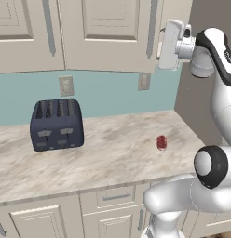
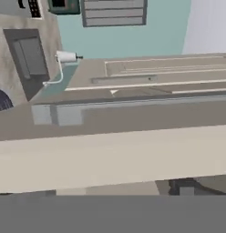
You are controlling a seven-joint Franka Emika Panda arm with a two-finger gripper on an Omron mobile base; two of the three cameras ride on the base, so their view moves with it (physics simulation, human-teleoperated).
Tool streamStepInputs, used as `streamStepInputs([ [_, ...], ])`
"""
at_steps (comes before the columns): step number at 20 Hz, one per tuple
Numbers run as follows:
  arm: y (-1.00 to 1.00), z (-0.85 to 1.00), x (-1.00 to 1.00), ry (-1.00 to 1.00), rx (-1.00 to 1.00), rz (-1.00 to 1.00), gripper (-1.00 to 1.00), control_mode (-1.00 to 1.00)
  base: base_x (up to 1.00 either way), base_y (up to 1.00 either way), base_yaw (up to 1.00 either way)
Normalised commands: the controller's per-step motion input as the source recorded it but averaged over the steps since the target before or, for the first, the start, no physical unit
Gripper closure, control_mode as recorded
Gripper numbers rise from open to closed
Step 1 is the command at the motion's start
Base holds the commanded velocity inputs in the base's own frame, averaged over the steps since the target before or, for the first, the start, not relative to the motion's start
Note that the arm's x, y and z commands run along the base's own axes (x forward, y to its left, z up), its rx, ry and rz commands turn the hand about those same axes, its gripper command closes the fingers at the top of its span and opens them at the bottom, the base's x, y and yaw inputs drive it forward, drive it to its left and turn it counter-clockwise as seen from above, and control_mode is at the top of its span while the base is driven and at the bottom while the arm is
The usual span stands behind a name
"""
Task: Retrieve the tupperware from the cabinet, then place the raw meat into the tupperware to avoid contamination.
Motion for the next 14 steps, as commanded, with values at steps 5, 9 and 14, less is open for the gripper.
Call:
streamStepInputs([
  [5, 0.80, 0.02, -0.51, -0.17, -0.16, 0.04, -1.00, -1.00, 0.00, 0.00, 0.00],
  [9, 0.82, 0.00, -0.51, -0.20, -0.16, 0.03, -1.00, -1.00, 0.00, 0.00, 0.00],
  [14, 0.83, 0.02, -0.50, -0.20, -0.15, 0.02, -1.00, -1.00, 0.00, 0.00, 0.00],
])
